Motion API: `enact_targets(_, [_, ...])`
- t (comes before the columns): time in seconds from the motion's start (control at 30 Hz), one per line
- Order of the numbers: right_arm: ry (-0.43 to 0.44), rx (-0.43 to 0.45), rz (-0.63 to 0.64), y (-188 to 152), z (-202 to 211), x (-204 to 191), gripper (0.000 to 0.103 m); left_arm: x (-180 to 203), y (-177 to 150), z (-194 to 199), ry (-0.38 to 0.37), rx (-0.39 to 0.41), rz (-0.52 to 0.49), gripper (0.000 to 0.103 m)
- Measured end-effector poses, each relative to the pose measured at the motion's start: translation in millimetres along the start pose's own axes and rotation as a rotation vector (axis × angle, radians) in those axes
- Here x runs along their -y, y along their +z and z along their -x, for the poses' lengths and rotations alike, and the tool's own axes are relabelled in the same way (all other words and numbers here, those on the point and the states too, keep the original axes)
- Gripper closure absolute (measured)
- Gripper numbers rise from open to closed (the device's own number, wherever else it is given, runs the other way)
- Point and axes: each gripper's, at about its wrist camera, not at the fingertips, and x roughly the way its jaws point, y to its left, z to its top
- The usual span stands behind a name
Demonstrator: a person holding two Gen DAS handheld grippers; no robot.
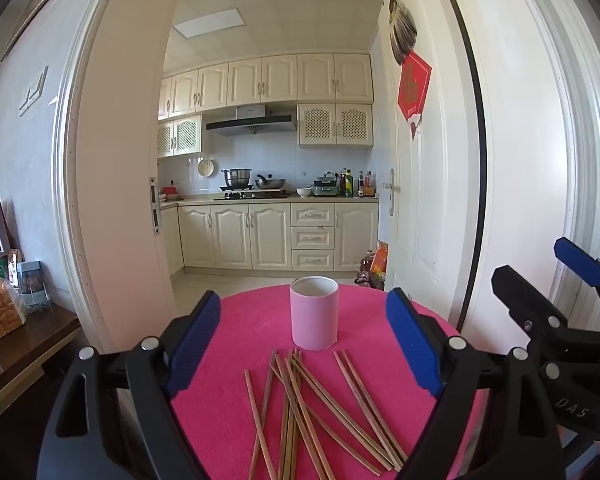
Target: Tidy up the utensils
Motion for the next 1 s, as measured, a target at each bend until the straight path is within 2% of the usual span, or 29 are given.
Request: enact_targets(1.0, [0.0,-0.005,-0.007,-3.3,-1.4,-1.3,0.006,0.9,3.2,0.4,-0.003,-0.008,0.003,0.02])
